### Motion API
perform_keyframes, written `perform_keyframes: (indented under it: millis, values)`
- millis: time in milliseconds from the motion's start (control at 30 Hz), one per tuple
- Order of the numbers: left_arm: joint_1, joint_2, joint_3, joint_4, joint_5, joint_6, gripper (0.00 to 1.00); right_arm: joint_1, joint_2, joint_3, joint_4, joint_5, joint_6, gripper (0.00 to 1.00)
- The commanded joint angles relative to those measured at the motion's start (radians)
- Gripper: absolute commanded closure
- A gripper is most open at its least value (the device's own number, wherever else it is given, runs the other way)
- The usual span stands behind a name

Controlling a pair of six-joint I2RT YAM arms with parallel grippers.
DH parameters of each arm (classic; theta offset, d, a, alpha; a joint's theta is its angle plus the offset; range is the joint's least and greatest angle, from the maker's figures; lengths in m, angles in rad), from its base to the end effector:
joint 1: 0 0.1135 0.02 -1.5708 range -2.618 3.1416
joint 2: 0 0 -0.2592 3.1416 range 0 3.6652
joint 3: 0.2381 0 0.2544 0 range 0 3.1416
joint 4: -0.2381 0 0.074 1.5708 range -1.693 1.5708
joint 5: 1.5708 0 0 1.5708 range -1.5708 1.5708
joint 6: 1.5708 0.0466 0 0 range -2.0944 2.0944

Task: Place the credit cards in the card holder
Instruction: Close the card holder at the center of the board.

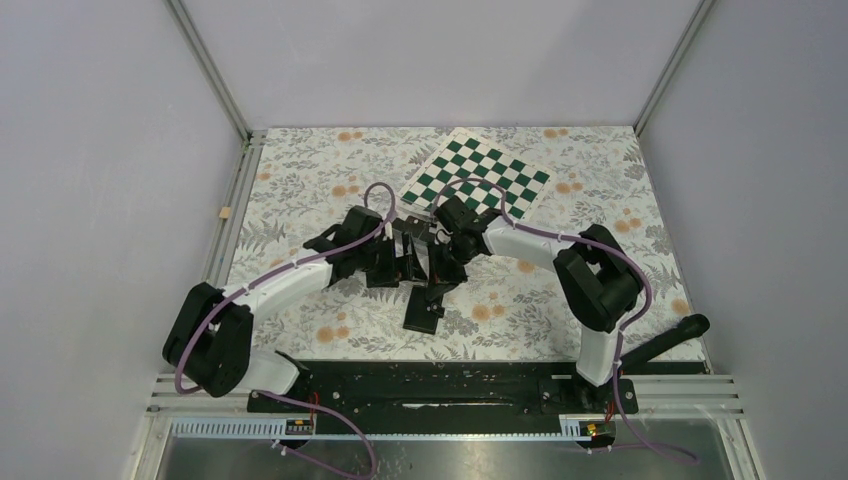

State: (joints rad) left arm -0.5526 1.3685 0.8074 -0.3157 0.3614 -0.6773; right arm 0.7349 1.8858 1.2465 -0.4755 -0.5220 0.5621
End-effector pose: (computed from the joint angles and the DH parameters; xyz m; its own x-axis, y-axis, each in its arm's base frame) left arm 0.2334 -0.1633 0.1963 -0.9382 -0.1101 -0.3281 0.1226 0.7808 -0.6126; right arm 0.2700 0.2753 0.1579 -0.9602 -0.2451 -0.1340 -0.2746 0.7404 0.6135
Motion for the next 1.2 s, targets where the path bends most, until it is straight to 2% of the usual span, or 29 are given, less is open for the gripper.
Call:
perform_keyframes:
  millis: [0,67,233,400,933,1167]
  values:
    - [-0.039,0.039,0.004,-0.019,0.048,0.063,0.2,-0.031,-0.092,0.004,-0.038,0.043,-0.019,1.0]
    - [-0.07,0.057,0.015,-0.027,0.04,0.071,0.26,-0.042,-0.103,-0.018,-0.067,0.051,-0.036,1.0]
    - [-0.119,0.087,0.03,-0.03,0.022,0.06,0.33,-0.042,-0.141,-0.096,-0.105,0.049,-0.071,1.0]
    - [-0.143,0.124,0.029,-0.033,0.0,0.055,0.36,-0.042,-0.141,-0.143,-0.102,0.009,-0.081,1.0]
    - [-0.156,0.179,0.035,-0.01,-0.063,0.02,0.39,-0.018,0.022,-0.001,-0.068,-0.037,-0.053,1.0]
    - [-0.157,0.224,0.056,-0.023,-0.089,0.024,0.46,-0.011,0.092,0.042,-0.068,-0.036,-0.054,1.0]
